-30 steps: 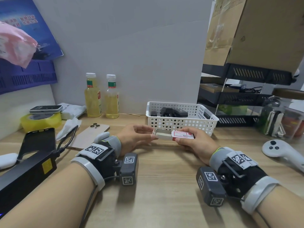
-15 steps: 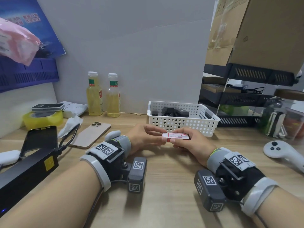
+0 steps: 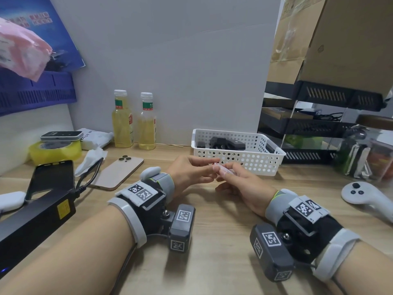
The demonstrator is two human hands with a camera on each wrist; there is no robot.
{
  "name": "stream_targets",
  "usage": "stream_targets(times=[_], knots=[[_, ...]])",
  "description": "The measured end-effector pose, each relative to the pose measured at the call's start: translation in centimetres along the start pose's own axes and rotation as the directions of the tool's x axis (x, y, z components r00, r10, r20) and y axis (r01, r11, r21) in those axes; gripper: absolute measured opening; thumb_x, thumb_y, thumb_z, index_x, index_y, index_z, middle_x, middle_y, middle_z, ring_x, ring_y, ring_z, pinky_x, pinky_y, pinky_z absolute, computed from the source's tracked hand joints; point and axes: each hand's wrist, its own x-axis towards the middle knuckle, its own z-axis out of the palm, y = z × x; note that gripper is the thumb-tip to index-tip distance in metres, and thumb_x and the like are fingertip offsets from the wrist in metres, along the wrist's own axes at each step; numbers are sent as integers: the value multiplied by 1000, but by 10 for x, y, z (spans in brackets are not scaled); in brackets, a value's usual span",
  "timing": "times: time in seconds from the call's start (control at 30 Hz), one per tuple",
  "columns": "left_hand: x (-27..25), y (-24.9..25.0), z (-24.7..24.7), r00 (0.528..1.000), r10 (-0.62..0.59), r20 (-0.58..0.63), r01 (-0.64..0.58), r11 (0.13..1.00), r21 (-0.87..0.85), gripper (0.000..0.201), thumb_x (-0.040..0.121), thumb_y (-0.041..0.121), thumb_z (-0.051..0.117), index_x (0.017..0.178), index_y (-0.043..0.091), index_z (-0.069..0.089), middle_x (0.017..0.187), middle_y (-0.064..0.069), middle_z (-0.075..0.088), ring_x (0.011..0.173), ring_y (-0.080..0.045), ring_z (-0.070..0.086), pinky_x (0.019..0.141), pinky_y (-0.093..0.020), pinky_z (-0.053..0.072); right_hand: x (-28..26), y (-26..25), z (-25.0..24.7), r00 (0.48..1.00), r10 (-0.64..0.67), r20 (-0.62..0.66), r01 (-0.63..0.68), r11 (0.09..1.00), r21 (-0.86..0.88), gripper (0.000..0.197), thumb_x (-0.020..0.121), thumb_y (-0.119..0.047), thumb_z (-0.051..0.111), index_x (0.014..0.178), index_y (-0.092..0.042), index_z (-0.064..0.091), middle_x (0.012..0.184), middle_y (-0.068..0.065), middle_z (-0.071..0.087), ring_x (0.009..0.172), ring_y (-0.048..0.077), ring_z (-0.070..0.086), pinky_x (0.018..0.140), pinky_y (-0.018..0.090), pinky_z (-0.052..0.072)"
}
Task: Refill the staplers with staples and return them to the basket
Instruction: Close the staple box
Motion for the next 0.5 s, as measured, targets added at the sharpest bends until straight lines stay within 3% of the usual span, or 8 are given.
stream_targets(times=[0.1, 0.17, 0.23, 0.3, 0.4, 0.5], knots=[[0, 2, 2, 1000, 26, 12, -25, 998, -63, 34, 87, 11, 71, 120, 7, 70, 92, -10, 74, 79, -13, 69, 78, -25, 57, 1, 0, 4, 1000, -24, 5, 24, 1000, 7, 28, 101, -32, 52, 123, -14, 56, 112, 11, 62, 91, 19, 64, 86, 32, 48], [1, 2, 3, 999, 36, 19, -34, 995, -90, 34, 87, 13, 71, 121, 8, 70, 97, -12, 72, 79, -14, 68, 79, -26, 57, 2, -4, 6, 998, -57, -23, 56, 998, -28, 26, 100, -31, 54, 121, -16, 58, 107, 9, 65, 91, 13, 62, 81, 27, 46], [5, 3, 2, 998, 50, 37, -47, 995, -92, 38, 83, 20, 73, 120, 12, 71, 101, -13, 70, 79, -14, 66, 79, -27, 57, 4, -13, 3, 992, -116, -58, 107, 985, -133, 22, 97, -28, 60, 116, -16, 64, 91, 8, 63, 77, 8, 57, 72, 23, 44], [11, 10, -2, 997, 68, 28, -65, 992, -106, 40, 80, 25, 74, 118, 14, 72, 95, -10, 70, 76, -15, 64, 76, -28, 58, 8, -25, -3, 977, -196, -86, 171, 956, -238, 19, 93, -23, 68, 108, -14, 70, 80, 4, 62, 66, 8, 52, 67, 25, 44], [26, 24, -21, 977, 123, -174, -148, 980, -137, 38, 82, 30, 73, 111, 6, 74, 76, -2, 64, 66, -14, 59, 62, -23, 55, 17, -55, -22, 947, -273, -172, 190, 903, -386, 12, 89, -27, 72, 98, -20, 72, 76, -6, 69, 65, 8, 58, 69, 30, 49], [52, 25, -55, 911, 116, -396, -187, 971, -146, 24, 88, 35, 70, 95, 13, 76, 67, 3, 55, 59, -10, 49, 55, -21, 47, 41, -93, -59, 906, -324, -272, 127, 822, -555, 20, 88, -33, 71, 102, -20, 68, 88, 0, 70, 75, 17, 66, 74, 34, 53]])
